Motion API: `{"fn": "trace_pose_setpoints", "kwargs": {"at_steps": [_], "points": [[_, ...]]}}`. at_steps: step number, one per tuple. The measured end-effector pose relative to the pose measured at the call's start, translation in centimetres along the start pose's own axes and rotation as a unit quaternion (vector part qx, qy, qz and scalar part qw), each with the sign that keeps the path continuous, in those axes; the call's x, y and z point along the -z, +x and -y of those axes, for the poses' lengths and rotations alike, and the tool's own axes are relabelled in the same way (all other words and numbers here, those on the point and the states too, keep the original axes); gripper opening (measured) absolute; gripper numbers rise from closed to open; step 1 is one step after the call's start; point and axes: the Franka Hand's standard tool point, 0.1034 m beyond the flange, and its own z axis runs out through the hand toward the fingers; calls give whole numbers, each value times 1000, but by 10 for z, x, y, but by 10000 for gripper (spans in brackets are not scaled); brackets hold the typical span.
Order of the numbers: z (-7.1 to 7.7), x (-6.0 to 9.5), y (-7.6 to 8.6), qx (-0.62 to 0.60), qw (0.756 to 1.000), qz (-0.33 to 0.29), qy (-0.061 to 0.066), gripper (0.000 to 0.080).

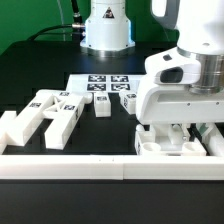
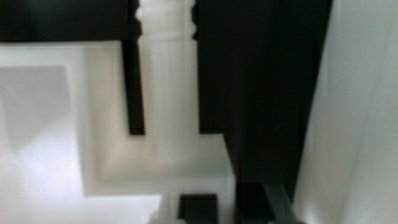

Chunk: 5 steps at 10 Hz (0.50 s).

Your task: Assemble chair

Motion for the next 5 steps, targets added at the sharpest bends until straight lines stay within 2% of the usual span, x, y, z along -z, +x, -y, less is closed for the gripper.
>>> {"fn": "trace_pose_setpoints", "kwargs": {"at_steps": [2,5], "points": [[6,0,1,-3,1000,9,-1,34],[6,-1,2,-2,1000,19,-5,34]]}}
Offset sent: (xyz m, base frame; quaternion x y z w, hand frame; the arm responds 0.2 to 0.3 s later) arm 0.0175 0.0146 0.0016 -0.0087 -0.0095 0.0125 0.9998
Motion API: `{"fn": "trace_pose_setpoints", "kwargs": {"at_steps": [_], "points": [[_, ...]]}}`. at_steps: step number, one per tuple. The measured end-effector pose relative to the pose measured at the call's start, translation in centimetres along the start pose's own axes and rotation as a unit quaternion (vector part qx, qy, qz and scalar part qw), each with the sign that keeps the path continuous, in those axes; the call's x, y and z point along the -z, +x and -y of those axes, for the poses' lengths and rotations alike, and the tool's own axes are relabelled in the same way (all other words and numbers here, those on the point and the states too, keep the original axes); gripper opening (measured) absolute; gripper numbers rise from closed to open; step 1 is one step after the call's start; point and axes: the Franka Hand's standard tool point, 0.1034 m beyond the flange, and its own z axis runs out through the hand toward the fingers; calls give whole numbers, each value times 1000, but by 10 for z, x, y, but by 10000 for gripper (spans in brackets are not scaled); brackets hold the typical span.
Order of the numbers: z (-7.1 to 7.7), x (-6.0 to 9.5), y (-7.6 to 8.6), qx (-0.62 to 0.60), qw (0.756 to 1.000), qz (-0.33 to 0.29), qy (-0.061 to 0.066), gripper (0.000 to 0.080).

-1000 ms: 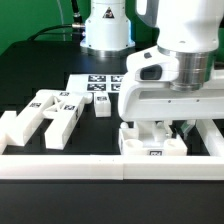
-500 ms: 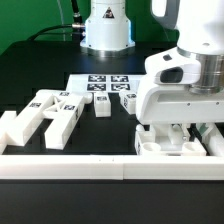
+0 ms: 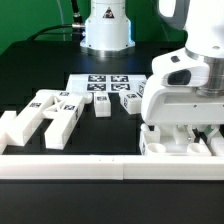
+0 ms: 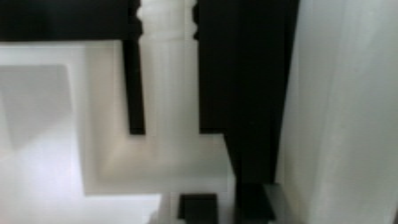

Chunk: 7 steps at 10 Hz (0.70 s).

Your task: Assemble chair

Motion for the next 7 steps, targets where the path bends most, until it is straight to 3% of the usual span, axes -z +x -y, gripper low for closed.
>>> {"fn": "trace_pose_setpoints", "kwargs": {"at_steps": [2,4,5,6,7], "points": [[-7,0,1,9,1000,-1,0,38],[-17,5,3,9,1000,-3,-4,400],[-23,10,4,6,1000,-6,-6,400],[-24,17,5,5,1000,-9,-6,574],[-23,31,3,5,1000,-14,-5,625]]}}
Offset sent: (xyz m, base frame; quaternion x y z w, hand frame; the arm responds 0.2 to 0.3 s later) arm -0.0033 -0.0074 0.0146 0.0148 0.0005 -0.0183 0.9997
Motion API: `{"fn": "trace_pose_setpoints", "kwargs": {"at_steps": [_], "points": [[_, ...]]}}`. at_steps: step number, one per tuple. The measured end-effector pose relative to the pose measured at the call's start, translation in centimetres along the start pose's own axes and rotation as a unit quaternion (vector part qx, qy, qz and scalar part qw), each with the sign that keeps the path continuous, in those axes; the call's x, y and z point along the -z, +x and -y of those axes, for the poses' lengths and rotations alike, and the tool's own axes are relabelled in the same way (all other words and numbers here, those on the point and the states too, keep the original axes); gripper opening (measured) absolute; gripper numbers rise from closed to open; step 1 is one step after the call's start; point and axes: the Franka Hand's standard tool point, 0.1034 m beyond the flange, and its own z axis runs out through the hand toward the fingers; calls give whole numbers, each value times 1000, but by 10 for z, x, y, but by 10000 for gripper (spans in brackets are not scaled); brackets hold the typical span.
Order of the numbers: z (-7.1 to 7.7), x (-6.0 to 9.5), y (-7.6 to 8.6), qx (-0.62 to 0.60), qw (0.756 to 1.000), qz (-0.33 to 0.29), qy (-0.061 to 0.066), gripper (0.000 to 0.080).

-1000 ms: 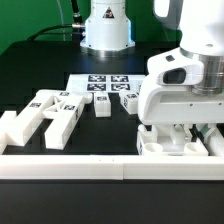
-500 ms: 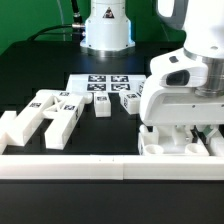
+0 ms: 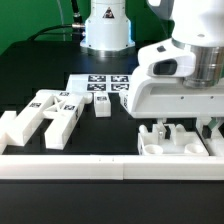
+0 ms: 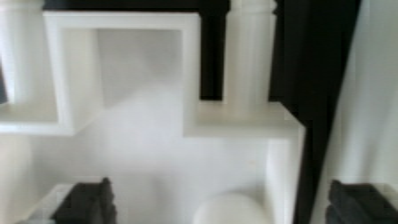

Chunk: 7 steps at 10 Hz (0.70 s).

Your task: Assemble chair

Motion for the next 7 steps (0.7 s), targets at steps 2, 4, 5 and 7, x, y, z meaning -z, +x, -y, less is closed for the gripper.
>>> {"fn": "trace_pose_setpoints", "kwargs": {"at_steps": [2,4,5,7], "points": [[5,24,-24,7,1000,-7,3,644],[7,21,-47,10,1000,-3,2,649],[7,21,-44,10,1000,-5,3,649],[7,20,-45,10,1000,-4,2,649]]}}
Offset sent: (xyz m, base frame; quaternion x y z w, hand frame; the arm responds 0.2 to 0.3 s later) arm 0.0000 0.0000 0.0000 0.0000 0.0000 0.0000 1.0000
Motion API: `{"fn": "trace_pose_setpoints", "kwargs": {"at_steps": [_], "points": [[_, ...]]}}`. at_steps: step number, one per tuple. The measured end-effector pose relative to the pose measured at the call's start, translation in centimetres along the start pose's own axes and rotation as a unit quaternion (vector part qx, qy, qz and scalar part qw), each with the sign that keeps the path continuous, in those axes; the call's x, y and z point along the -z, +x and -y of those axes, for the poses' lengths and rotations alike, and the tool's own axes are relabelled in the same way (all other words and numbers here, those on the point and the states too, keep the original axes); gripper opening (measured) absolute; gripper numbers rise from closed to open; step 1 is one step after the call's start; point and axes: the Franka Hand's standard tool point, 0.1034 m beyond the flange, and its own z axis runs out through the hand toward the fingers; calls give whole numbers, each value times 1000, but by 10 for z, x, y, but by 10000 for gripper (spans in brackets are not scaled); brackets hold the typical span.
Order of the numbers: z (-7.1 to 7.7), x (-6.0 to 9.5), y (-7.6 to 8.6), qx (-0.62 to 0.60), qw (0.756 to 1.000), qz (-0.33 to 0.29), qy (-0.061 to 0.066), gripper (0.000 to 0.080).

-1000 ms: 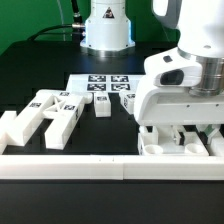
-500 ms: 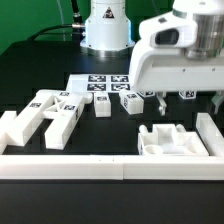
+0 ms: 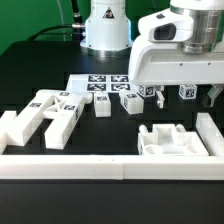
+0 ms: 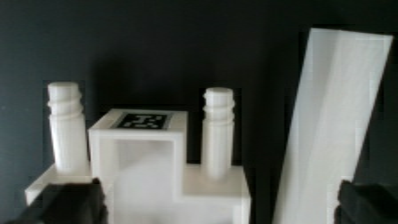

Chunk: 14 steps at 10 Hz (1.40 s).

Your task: Assemble chair

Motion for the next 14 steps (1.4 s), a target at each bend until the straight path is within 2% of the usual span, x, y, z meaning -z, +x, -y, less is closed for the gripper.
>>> {"fn": "trace_pose_setpoints", "kwargs": {"at_steps": [1,2,3,5,7,9,11,13,14], "points": [[-1,0,-1,2,1000,0,-1,649],[-10,1,-19,22,1000,8,-4,649],[-26,3,-42,56,998,19,-7,649],[-58,-6,-66,73,997,24,-7,649],[-53,-5,-62,74,997,22,-7,649],[-53,-7,-63,74,997,23,-7,649],[-60,-17,-69,166,985,35,-19,649],[-69,-20,-75,188,981,44,-16,649],[-65,-19,-75,189,980,55,-15,649]]}}
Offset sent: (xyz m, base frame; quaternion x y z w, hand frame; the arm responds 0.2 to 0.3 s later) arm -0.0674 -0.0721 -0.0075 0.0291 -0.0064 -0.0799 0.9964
